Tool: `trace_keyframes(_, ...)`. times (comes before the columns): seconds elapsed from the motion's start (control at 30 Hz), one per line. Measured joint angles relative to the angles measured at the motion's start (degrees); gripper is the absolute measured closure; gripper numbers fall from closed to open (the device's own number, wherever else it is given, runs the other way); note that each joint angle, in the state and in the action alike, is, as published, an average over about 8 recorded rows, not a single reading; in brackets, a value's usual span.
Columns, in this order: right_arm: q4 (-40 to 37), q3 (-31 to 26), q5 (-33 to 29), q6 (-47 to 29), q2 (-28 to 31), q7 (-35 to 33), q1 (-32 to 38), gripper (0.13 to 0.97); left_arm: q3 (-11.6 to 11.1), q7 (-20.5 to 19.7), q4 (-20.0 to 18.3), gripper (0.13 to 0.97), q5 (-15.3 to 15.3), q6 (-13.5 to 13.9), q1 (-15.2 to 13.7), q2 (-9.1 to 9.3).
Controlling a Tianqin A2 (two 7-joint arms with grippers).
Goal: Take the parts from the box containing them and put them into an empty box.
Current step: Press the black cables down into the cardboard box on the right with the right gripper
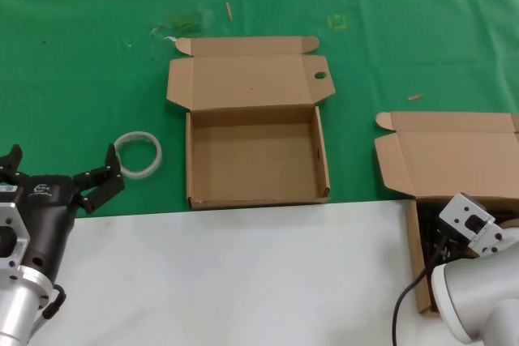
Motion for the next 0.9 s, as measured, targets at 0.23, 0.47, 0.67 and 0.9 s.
trace_keyframes(0.23,-1.2,-0.2,0.4,-1.0,0.0,0.5,0.4,0.143,0.0,0.0,0.0,0.132,0.0,0.0,0.0,0.00)
trace_keyframes(0.47,-2.1,-0.3,1.0,-1.4,0.0,0.7,0.8,0.182,0.0,0.0,0.0,0.132,0.0,0.0,0.0,0.00)
trace_keyframes(0.67,-2.4,-0.4,1.5,-1.5,0.0,0.8,1.0,0.253,0.0,0.0,0.0,0.132,0.0,0.0,0.0,0.00)
trace_keyframes(0.9,-2.4,-0.5,2.2,-1.4,0.0,1.1,1.0,0.375,0.0,0.0,0.0,0.132,0.0,0.0,0.0,0.00)
